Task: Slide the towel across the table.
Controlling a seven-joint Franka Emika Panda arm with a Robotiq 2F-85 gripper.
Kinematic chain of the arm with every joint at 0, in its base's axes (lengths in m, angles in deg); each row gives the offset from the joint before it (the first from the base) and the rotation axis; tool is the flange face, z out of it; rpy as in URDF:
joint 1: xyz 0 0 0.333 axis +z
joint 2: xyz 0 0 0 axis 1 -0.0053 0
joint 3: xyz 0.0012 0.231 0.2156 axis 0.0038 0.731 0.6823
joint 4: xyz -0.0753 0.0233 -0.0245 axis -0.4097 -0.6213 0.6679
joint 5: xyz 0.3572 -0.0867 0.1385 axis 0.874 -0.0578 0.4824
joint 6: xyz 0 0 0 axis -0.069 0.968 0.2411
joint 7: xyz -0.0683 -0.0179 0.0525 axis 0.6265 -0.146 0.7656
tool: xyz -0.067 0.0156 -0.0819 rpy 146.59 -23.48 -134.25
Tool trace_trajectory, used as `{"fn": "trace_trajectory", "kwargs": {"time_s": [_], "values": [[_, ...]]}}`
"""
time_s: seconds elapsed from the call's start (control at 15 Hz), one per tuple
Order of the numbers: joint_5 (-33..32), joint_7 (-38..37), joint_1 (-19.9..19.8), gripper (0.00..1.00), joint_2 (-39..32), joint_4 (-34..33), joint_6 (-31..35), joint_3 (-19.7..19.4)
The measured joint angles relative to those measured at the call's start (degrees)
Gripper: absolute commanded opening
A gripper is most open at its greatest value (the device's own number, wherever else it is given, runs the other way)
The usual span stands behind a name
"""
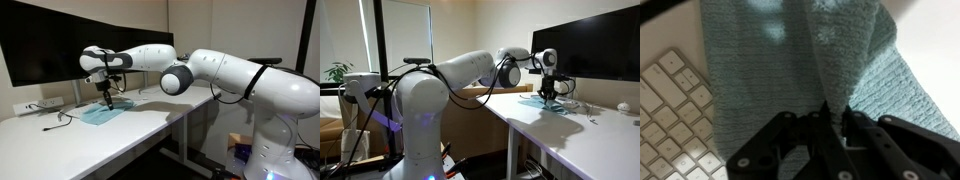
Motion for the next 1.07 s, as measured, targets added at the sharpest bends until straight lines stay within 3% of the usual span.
{"fn": "trace_trajectory", "kwargs": {"time_s": [1.07], "values": [[1.0,-10.66,-9.8,0.08,-0.29,0.05,-2.53,1.63]]}}
